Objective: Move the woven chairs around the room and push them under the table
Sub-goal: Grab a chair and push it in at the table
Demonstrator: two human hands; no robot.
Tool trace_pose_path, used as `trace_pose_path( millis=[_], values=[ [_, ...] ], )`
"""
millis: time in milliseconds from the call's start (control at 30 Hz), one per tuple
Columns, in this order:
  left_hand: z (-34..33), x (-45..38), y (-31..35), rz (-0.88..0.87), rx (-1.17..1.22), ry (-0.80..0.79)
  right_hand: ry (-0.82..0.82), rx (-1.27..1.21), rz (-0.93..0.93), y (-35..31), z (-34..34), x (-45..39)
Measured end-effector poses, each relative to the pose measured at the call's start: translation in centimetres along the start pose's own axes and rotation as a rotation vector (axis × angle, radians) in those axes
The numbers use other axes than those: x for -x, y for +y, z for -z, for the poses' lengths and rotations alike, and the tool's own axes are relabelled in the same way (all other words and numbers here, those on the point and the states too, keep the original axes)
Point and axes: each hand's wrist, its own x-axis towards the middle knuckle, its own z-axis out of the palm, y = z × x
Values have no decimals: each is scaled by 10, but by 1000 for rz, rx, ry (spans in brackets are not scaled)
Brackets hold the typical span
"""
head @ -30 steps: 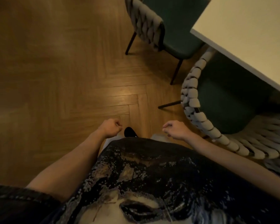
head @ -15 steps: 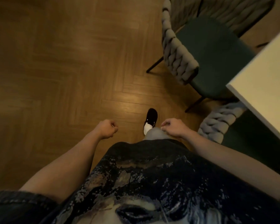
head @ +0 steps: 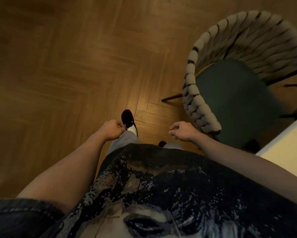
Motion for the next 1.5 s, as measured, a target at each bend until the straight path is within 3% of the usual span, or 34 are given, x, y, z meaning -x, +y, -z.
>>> trace_pose_path(
  millis=[433,733,1233,1500],
  values=[
    [198,-133,74,-103,-207,-92,95,-164,-64,-142,92,-99],
    [288,-212,157,-133,-339,-131,195,-253,-97,-177,157,-152],
    [330,-327,368,-342,-707,-229,343,-478,-235,-162,278,-204],
    [315,-373,492,-507,-974,-381,447,-843,-416,-155,296,-208]
  ],
)
